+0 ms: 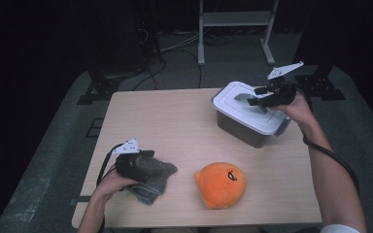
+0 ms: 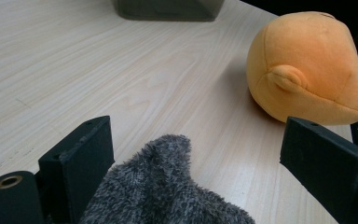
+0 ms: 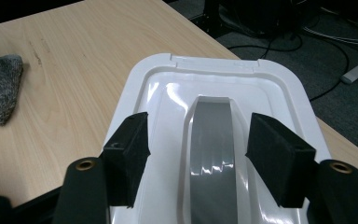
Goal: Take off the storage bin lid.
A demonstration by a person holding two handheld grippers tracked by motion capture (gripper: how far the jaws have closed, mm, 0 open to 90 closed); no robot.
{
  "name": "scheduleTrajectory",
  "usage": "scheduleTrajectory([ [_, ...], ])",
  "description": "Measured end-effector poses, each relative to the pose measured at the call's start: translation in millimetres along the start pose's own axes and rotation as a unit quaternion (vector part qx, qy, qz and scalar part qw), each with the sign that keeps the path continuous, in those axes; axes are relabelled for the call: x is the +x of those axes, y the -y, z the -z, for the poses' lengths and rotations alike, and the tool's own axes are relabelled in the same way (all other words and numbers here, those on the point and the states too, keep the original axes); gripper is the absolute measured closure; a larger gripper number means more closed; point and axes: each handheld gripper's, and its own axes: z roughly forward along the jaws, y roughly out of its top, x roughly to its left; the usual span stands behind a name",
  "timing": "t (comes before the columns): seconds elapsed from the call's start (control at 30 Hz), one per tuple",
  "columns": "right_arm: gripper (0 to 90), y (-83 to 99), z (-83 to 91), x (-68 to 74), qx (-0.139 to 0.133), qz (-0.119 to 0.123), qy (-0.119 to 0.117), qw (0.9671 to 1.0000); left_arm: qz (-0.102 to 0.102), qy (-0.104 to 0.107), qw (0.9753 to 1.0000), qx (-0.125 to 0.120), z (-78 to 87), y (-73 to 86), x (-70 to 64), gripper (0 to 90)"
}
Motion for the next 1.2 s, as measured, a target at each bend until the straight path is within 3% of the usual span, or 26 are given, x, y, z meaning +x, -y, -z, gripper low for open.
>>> scheduleTrajectory([
  [0.3, 44.7, 8.3, -3.8, -4.0, -0.003, -0.008, 0.01, 0.9999, -0.003, -0.001, 1.0, 0.0, 0.9, -0.9, -0.2, 8.8],
  [0.53, 56.7, 10.6, -5.8, -5.1, -0.004, -0.013, 0.006, 0.9999, -0.003, 0.001, 1.0, 0.0, 0.5, -1.0, -0.8, 8.8],
  [0.93, 64.8, 13.4, -9.2, -4.9, -0.005, -0.016, 0.011, 0.9998, -0.001, 0.001, 1.0, -0.003, 2.4, -1.2, -0.5, 8.8],
  [1.2, 65.5, 15.9, -8.9, -4.9, -0.013, -0.025, 0.01, 0.9996, -0.001, 0.001, 1.0, -0.002, 2.0, -1.1, -0.2, 8.8],
])
